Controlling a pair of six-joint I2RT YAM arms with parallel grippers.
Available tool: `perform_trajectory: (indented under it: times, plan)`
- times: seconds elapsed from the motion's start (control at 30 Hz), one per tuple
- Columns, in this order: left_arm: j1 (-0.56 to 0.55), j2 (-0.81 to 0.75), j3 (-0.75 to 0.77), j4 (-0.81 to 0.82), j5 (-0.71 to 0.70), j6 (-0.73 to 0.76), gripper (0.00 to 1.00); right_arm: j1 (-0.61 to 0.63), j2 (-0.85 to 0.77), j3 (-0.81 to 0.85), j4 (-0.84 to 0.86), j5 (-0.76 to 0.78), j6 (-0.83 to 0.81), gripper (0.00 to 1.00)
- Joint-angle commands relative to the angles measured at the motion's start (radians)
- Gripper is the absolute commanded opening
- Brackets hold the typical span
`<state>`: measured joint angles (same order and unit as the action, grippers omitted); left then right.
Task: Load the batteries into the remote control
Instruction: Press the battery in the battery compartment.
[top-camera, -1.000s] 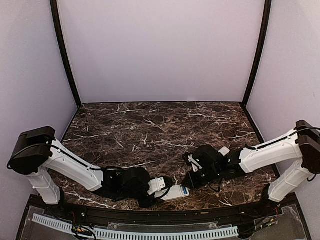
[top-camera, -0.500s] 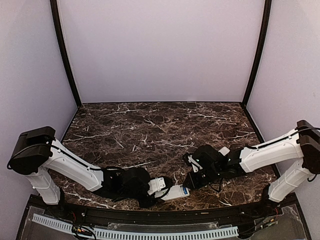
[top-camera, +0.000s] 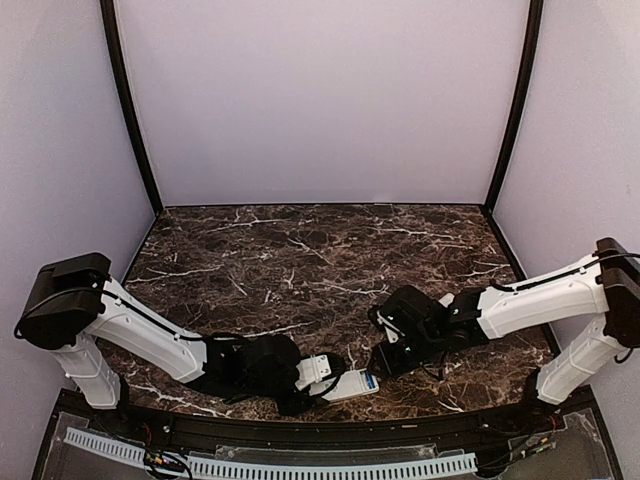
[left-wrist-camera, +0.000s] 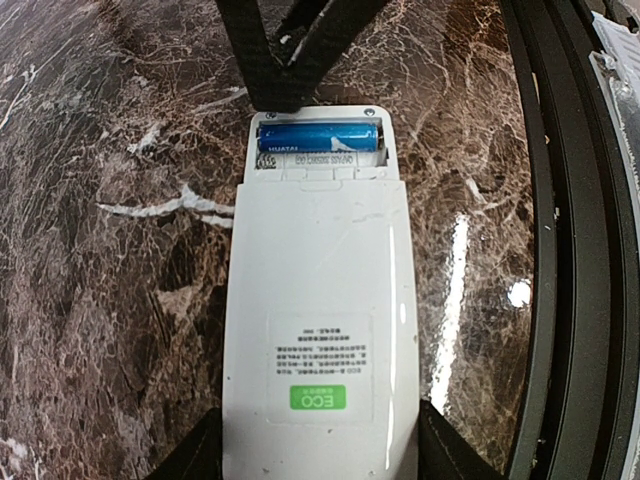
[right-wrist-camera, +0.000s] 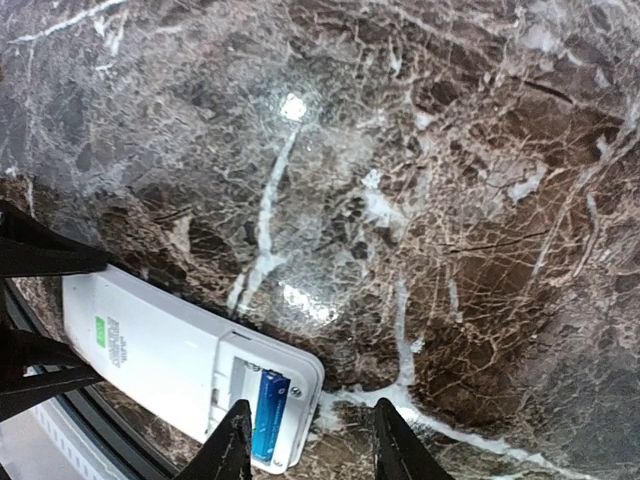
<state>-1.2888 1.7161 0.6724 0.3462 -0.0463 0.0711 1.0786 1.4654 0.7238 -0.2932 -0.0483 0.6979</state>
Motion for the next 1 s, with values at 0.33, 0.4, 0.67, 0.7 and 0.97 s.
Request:
perform_trajectory:
  times: [0.33, 0.4, 0.67, 0.7, 0.97]
  plan:
    - [0.006, 0.022, -0.042, -0.174, -0.05, 0.019, 0.29, 0.045, 0.111, 0.021, 0.005, 0.032, 0.037, 0.16]
    - [0.006, 0.022, -0.042, -0.174, -0.05, 0.019, 0.29, 0.049, 0.107, 0.018, 0.003, 0.039, 0.042, 0.13]
    - [0.006, 0.022, -0.042, -0.174, -0.05, 0.019, 0.29, 0.052, 0.098, 0.029, -0.013, 0.038, 0.037, 0.15]
    - [0.006, 0.022, -0.042, -0.174, -0.05, 0.019, 0.3, 0.053, 0.092, 0.035, -0.02, 0.04, 0.034, 0.16]
    - [0.006, -0.064, -0.002, -0.256, -0.027, 0.049, 0.62, 0.047, -0.017, 0.092, -0.113, 0.121, 0.016, 0.22]
